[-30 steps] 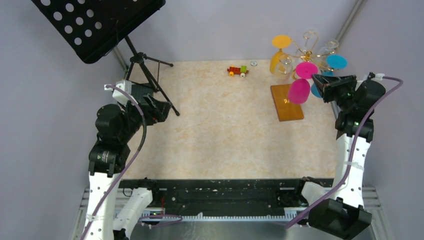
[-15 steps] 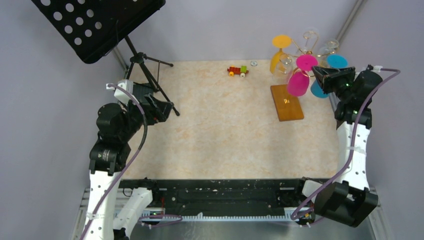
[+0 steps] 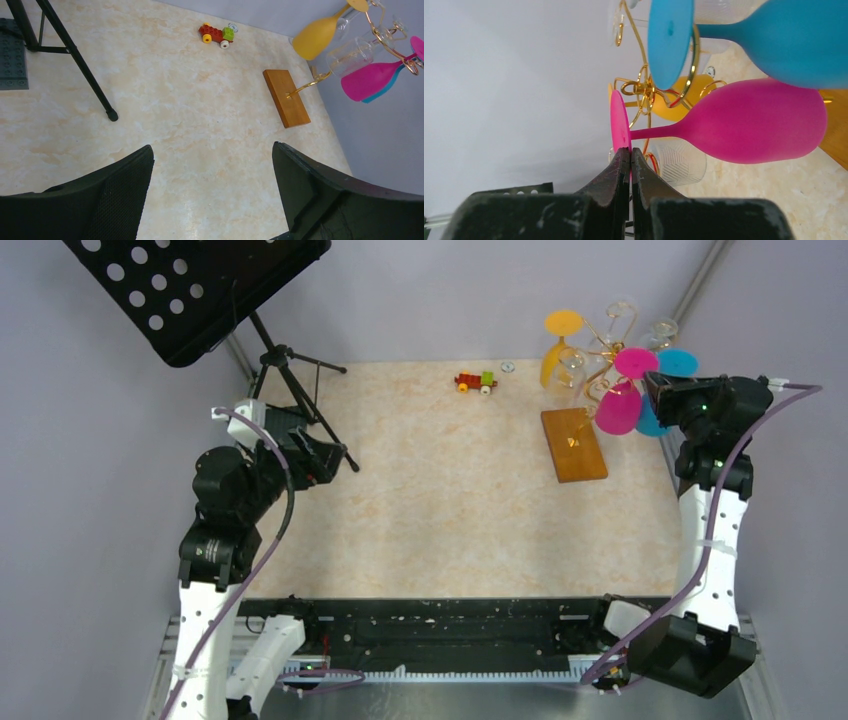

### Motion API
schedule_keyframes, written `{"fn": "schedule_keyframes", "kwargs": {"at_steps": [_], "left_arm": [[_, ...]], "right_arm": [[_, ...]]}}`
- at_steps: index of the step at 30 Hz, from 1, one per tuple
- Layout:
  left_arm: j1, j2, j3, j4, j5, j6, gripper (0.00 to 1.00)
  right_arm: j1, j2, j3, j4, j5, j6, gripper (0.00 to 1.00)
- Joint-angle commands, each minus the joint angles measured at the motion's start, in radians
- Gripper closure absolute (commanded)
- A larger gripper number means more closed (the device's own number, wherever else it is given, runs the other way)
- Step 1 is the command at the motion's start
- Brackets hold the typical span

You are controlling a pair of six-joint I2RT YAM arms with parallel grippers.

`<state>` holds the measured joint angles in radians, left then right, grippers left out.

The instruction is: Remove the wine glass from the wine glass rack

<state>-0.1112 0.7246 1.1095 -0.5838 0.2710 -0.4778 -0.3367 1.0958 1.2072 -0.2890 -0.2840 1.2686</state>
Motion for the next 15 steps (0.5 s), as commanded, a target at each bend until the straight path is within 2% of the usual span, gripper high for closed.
{"fn": "schedule_keyframes", "kwargs": {"at_steps": [1, 8, 12, 15], "left_arm": [[-0.001, -0.003, 0.003, 0.025, -0.046, 0.005, 0.09], [-0.001, 0.004, 0.015, -0.004, -0.076, 0.033, 0.08], [-0.001, 0.014, 0.022, -0.011, -0.012, 0.059, 0.08], [-0.001, 0.004, 0.013, 0.002, -0.019, 0.068, 0.08]], "right_arm": [[0.005, -0.097, -0.001, -0.022, 0.111, 0.032, 1.0], [0.005, -0.196, -0.04, -0.066, 0.135, 0.056, 1.0], [0.006, -0.249, -0.039, -0.142, 0.126, 0.04, 1.0], [0.005, -0.296, -0.044, -0.199, 0.109, 0.007, 1.0]]}}
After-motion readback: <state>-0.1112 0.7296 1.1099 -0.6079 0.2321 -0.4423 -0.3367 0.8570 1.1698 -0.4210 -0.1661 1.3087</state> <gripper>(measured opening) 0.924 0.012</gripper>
